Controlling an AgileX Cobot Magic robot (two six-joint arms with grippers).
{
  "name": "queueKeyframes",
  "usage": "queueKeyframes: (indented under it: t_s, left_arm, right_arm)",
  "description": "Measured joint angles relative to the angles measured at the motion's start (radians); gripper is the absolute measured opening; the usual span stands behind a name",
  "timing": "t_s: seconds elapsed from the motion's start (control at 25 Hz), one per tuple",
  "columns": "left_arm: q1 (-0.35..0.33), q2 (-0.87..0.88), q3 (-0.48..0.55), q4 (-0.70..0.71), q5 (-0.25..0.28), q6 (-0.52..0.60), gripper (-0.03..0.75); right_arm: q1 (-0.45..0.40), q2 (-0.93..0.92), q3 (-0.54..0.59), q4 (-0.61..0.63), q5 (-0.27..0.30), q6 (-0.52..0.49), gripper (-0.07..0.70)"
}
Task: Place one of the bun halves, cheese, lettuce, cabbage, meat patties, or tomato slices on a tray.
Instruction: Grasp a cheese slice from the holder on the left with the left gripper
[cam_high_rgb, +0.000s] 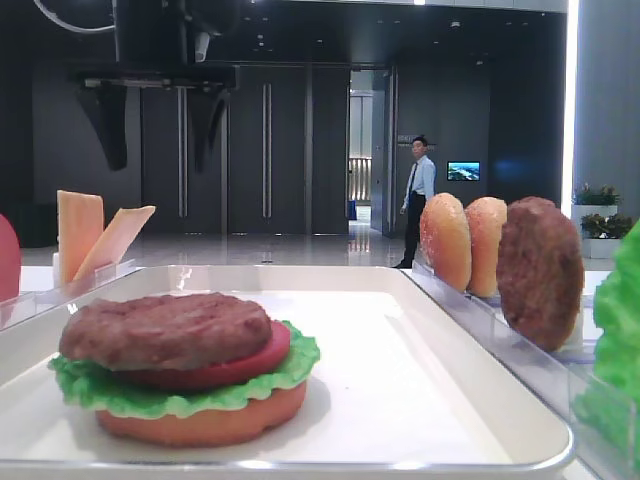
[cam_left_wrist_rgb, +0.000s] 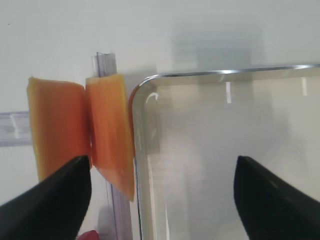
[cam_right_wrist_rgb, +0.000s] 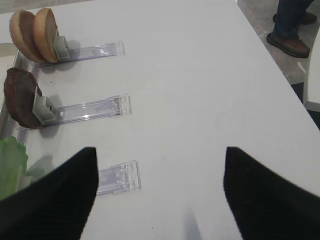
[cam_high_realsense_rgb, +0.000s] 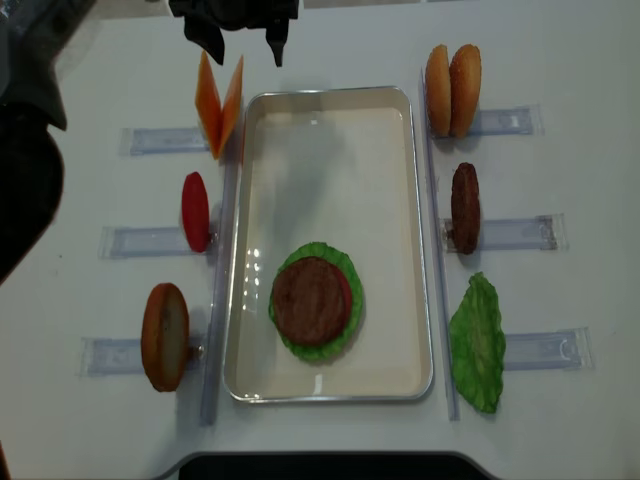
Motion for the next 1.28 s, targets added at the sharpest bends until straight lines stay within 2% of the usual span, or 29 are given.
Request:
queueKeyframes:
  t_s: [0.84, 0.92, 1.0, 1.08, 1.24, 1.28]
  left_arm:
    - [0.000, 0.131, 0.000, 0.124, -0.005, -0.016, 0.692]
    - [0.000, 0.136, 0.000, 0.138, -0.005, -0.015, 0.673]
    - [0.000, 0.140, 0.000, 0.145, -0.005, -0.010, 0.598]
    - [0.000, 0.143, 0.000, 0.146, -0.006, -0.003, 0.474]
    - [0.000, 0.144, 0.000, 0.150, -0.006, 0.002, 0.130]
    - [0.000, 0.144, -0.001, 0.152, -0.006, 0.004, 0.083]
  right_arm:
    - [0.000, 0.000, 0.000, 0.000, 0.000, 0.000, 0.500]
    - [0.000, 0.000, 0.000, 0.000, 0.000, 0.000, 0.500]
    - [0.000, 0.000, 0.000, 0.000, 0.000, 0.000, 0.500]
    - [0.000, 0.000, 0.000, 0.000, 0.000, 0.000, 0.500]
    - [0.000, 0.000, 0.000, 0.000, 0.000, 0.000, 0.500]
    - [0.000, 0.000, 0.000, 0.000, 0.000, 0.000, 0.500]
